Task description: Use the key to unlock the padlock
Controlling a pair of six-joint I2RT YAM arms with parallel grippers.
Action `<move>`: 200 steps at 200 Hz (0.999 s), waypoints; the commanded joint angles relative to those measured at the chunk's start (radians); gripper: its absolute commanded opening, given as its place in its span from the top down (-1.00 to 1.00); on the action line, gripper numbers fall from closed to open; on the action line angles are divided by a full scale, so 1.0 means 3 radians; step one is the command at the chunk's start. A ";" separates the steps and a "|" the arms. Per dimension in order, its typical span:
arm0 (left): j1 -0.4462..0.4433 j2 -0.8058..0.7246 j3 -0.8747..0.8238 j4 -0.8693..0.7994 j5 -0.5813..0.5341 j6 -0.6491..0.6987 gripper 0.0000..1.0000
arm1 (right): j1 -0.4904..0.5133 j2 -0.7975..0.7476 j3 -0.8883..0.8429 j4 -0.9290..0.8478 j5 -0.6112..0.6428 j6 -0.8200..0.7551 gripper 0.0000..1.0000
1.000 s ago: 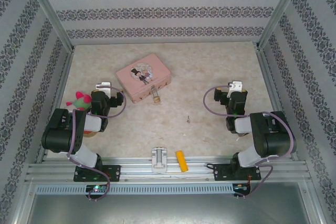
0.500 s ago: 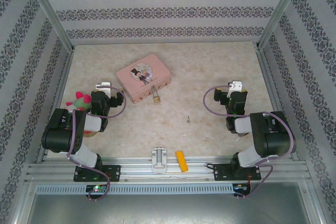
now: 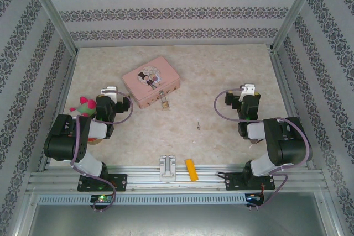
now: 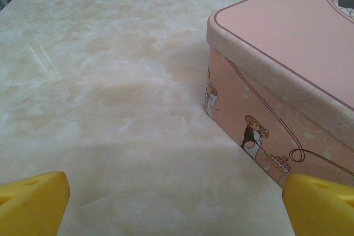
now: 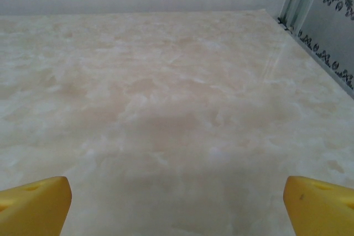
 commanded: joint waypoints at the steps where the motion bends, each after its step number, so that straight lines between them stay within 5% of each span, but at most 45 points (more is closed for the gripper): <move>1: 0.0049 -0.0119 0.0054 0.0059 0.0003 0.0021 -0.98 | 0.0001 -0.0110 0.0083 -0.0015 -0.0054 -0.0044 -0.96; 76: 0.0049 -0.0801 -0.0191 -0.0056 -0.0247 -0.0050 -0.98 | 0.0357 -0.0654 0.0124 -0.0475 0.0566 -0.0273 -0.96; 134: 0.0044 -0.1569 -0.0097 -0.0860 -0.0216 -0.0583 -0.98 | 0.0756 -0.1331 0.0538 -0.2034 0.0976 -0.0044 -0.96; 162: -0.0010 -0.1856 0.0024 -0.1336 0.0081 -0.0955 -0.99 | 0.1019 -0.1480 0.0690 -0.2699 0.1253 0.0233 -0.96; 200: -0.0438 -0.2013 0.0128 -0.1676 0.0084 -0.1227 -0.99 | 0.1377 -0.1463 0.0993 -0.3744 0.1523 0.0896 -0.96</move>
